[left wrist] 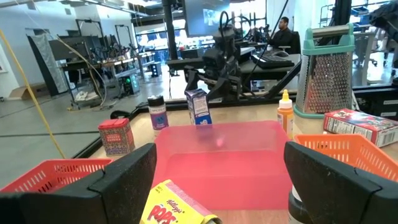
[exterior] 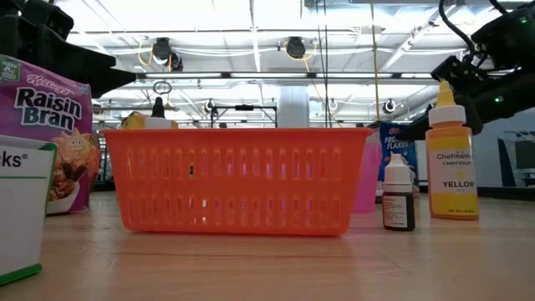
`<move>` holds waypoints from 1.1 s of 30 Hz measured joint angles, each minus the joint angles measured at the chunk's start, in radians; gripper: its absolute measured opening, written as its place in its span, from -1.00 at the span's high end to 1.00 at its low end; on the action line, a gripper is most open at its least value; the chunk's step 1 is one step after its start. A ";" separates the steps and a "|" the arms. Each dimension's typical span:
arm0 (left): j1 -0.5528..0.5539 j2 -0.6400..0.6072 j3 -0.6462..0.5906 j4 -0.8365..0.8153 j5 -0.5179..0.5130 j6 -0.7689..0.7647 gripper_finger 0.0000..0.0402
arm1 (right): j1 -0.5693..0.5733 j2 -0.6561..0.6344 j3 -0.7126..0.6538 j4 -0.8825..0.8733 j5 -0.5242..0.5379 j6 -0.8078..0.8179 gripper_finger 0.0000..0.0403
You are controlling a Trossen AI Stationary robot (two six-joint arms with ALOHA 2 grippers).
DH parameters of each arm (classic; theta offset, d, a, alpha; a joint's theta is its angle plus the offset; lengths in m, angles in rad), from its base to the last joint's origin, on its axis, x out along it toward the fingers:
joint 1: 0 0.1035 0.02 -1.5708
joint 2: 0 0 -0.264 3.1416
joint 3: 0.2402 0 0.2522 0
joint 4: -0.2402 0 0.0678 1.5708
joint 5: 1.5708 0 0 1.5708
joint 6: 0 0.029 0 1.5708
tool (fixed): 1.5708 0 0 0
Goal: Pick & Place Kitchen Items
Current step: Put the blue cereal box into the pink bin
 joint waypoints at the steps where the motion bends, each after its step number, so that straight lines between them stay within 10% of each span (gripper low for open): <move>1: 0.000 0.000 0.000 0.000 0.000 0.000 -0.75 | -0.013 0.002 0.000 0.015 -0.032 -0.011 -0.51; 18: 0.000 0.000 0.000 0.000 0.000 0.000 -0.75 | -0.113 0.120 -0.001 0.073 -0.246 -0.002 -0.48; 33: 0.000 0.000 0.000 0.000 0.000 0.000 -0.75 | -0.112 0.123 -0.001 0.076 -0.247 0.033 0.09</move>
